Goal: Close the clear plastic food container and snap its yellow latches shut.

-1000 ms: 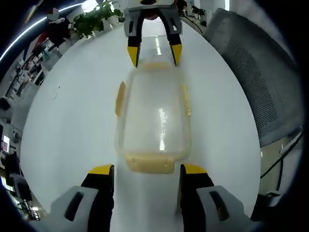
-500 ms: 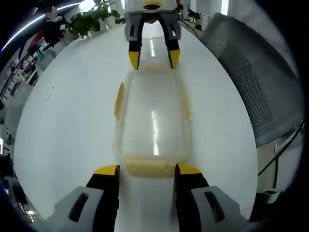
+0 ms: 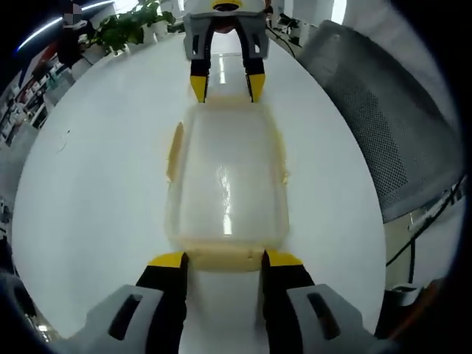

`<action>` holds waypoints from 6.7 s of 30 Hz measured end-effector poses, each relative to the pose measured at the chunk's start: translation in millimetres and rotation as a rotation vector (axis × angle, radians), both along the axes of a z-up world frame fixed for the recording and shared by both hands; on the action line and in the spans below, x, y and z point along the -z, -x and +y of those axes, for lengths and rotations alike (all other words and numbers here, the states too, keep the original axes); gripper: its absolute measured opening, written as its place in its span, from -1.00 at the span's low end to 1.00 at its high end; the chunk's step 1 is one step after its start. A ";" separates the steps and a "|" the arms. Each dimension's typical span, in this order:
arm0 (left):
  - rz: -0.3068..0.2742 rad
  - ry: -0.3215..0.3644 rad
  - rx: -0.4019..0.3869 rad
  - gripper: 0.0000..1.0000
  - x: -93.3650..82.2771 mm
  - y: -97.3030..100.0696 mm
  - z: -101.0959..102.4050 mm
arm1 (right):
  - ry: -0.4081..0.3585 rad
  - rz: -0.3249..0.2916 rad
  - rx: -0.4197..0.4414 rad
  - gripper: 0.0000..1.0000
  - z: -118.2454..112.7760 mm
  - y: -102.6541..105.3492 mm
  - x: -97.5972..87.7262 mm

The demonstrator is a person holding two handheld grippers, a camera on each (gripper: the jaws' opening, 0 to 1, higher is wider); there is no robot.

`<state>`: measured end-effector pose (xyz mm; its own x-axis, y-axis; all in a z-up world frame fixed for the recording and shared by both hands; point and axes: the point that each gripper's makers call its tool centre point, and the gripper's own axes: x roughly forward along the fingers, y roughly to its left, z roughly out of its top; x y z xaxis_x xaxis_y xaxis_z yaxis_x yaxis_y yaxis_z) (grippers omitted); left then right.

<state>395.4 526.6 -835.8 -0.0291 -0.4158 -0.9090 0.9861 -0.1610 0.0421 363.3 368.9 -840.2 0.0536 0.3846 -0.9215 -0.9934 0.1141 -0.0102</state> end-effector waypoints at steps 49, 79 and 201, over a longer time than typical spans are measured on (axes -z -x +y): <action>-0.033 -0.069 -0.041 -0.23 -14.0 7.3 4.8 | 0.022 -0.042 -0.048 -0.25 2.9 -3.4 -17.7; -0.077 -0.031 -0.042 -0.23 -54.6 3.4 -4.2 | -0.002 -0.080 -0.057 -0.25 -5.7 -8.3 -59.4; -0.026 0.167 -0.056 -0.24 -66.6 25.4 -199.4 | 0.096 -0.005 -0.050 -0.25 -202.2 10.3 -66.4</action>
<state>370.0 327.2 -769.3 0.0207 -0.5610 -0.8276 0.9915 -0.0950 0.0891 353.0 166.7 -773.8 0.0414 0.2965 -0.9541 -0.9977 0.0629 -0.0238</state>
